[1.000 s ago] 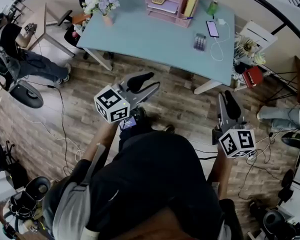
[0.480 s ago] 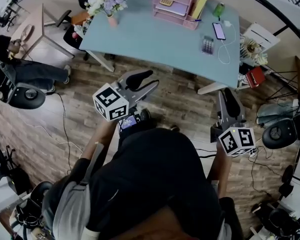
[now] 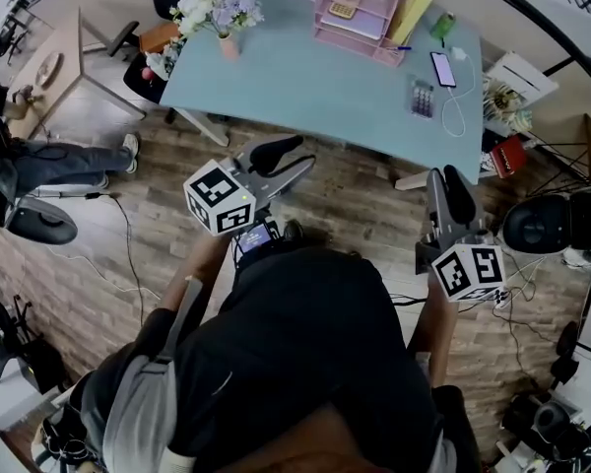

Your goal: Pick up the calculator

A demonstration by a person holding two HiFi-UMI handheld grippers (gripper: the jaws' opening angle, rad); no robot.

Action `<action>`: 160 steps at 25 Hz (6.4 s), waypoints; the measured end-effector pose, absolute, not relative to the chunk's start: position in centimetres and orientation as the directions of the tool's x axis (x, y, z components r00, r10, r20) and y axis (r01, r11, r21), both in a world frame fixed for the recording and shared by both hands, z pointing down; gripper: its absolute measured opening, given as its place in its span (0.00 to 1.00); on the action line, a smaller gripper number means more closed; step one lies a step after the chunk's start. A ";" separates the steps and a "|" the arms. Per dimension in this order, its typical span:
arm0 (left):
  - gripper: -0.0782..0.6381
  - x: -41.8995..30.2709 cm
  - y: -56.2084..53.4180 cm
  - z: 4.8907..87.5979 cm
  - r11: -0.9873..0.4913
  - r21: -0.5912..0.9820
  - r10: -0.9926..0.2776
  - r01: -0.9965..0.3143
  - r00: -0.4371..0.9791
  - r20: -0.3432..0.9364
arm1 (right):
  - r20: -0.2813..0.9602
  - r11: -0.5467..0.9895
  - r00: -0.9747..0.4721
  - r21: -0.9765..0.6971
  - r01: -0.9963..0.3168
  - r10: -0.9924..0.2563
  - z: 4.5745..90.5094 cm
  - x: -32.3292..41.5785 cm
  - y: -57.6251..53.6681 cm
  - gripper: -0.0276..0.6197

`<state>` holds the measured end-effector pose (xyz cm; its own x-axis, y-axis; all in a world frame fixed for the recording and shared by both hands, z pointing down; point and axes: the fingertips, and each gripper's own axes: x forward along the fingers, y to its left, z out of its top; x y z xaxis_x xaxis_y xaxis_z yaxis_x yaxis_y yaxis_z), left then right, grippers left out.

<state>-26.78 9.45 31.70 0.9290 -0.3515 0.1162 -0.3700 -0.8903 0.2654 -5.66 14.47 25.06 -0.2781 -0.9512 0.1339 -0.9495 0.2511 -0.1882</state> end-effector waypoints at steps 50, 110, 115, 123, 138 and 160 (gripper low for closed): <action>0.36 -6.7 7.3 31.6 -0.781 0.269 -0.533 -0.564 0.825 0.185 | 0.121 0.483 -0.530 -0.284 -0.829 -0.839 28.3 13.0 5.5 0.19; 0.36 -10.8 -10.2 32.9 -0.938 0.311 -0.119 -0.154 0.985 0.126 | 0.207 0.040 -0.083 -0.208 -0.977 -0.975 27.3 8.6 -3.4 0.19; 0.36 -11.4 -10.7 33.2 -0.930 0.321 -0.149 -0.181 0.982 0.120 | 0.224 0.061 -0.106 -0.197 -0.979 -0.969 27.3 8.2 -4.1 0.19; 0.36 -10.2 -11.3 33.3 -0.911 0.313 -0.235 -0.268 0.962 0.139 | 0.203 0.154 -0.198 -0.213 -0.965 -0.959 27.2 10.2 -7.2 0.19; 0.36 -4.6 -11.5 33.7 -0.849 0.313 -0.389 -0.425 0.905 0.173 | 0.204 0.339 -0.391 -0.246 -0.908 -0.898 28.5 15.2 -12.6 0.19; 0.36 -1.6 -10.9 36.1 -0.687 0.304 -0.608 -0.660 0.751 0.257 | 0.215 0.565 -0.631 -0.300 -0.769 -0.745 31.7 17.2 -18.1 0.19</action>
<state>-1.60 -10.91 36.11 0.7513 -0.6081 0.2566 -0.6600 -0.6872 0.3037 17.21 -18.12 31.73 -0.6312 -0.7453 0.2148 -0.7688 0.5645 -0.3005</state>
